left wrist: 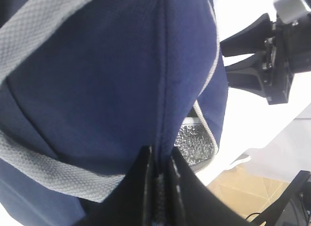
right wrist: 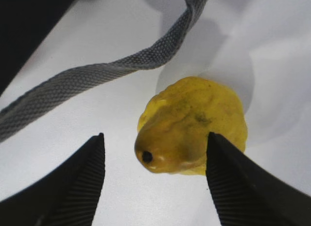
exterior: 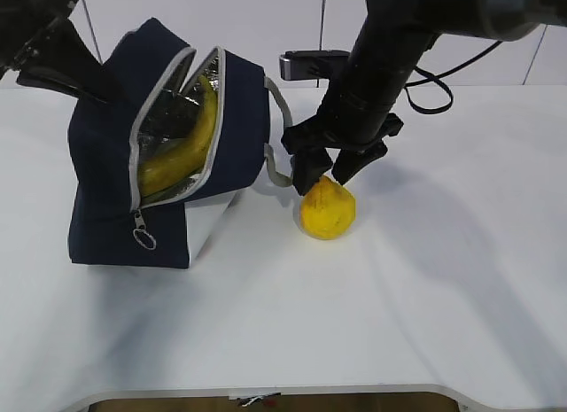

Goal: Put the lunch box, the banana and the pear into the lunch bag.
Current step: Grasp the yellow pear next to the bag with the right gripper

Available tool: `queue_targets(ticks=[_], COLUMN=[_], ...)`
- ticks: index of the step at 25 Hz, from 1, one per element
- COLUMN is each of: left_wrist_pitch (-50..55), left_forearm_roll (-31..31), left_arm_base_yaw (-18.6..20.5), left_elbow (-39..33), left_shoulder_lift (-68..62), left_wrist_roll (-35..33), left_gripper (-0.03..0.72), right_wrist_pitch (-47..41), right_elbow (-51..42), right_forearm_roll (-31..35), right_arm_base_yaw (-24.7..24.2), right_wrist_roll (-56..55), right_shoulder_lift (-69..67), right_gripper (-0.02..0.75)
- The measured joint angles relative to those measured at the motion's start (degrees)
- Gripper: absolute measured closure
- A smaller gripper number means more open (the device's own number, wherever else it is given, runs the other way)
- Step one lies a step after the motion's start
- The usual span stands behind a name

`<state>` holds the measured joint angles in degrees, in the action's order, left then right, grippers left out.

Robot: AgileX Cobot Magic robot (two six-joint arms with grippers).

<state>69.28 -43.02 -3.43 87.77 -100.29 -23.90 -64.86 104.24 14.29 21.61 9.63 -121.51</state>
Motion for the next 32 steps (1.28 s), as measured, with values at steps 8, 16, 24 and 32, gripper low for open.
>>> queue_targets(ticks=[8,16,24,32], left_wrist_pitch=[0.1,0.1,0.1,0.1], left_forearm_roll=[0.0,0.0,0.0,0.0], left_arm_base_yaw=[0.0,0.0,0.0,0.0], left_elbow=[0.0,0.0,0.0,0.0], left_shoulder_lift=[0.0,0.0,0.0,0.0], left_wrist_roll=[0.0,0.0,0.0,0.0], left_gripper=[0.674,0.674,0.674,0.674], right_wrist_pitch=[-0.1,0.0,0.9,0.2], right_elbow=[0.1,0.2,0.4,0.9], right_forearm_roll=[-0.8,-0.8,-1.3,-2.2], right_arm_base_yaw=[0.0,0.0,0.0,0.0], right_wrist_roll=[0.6,0.8,1.0,1.1], right_shoulder_lift=[-0.4,-1.6,-2.3,-2.3], right_gripper=[0.225,0.261,0.280,0.408])
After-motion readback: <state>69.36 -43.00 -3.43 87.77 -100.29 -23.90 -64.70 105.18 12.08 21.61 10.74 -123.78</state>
